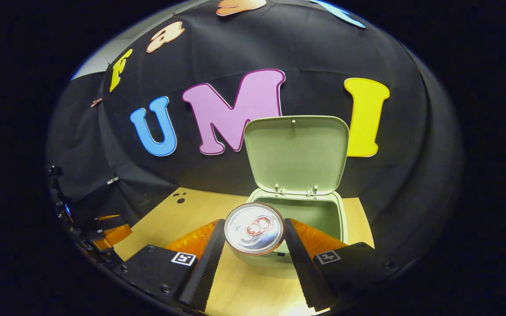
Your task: Press the lid of the desktop garbage bin to open it, pick up the crumpled paper on the desktop and throw it into the bin, then pick up the pop can on the desktop and drop it into the bin, and finally close the garbage bin lid.
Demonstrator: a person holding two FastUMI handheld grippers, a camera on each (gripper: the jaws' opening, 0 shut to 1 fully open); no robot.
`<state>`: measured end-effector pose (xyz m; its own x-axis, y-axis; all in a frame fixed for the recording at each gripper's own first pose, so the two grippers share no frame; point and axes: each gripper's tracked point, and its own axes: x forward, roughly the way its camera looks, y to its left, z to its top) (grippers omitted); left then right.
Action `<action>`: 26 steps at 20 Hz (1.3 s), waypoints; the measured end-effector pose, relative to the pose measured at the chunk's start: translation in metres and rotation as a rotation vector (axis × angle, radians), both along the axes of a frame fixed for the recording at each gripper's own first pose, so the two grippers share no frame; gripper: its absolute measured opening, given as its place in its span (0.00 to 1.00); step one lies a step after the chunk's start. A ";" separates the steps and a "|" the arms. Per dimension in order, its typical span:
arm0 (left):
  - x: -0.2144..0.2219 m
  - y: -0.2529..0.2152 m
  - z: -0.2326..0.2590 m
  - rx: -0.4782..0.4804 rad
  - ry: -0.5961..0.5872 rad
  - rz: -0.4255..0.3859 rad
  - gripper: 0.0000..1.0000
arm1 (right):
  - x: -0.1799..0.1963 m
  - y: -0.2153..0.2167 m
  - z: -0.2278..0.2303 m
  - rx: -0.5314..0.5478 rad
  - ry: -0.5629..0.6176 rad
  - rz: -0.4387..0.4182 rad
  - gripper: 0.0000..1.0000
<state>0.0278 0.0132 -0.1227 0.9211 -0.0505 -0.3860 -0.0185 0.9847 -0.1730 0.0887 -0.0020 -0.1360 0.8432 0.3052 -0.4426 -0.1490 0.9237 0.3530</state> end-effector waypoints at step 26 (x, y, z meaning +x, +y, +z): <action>0.004 0.005 -0.004 0.007 0.010 0.009 0.94 | 0.030 -0.007 -0.066 -0.003 0.141 -0.019 0.91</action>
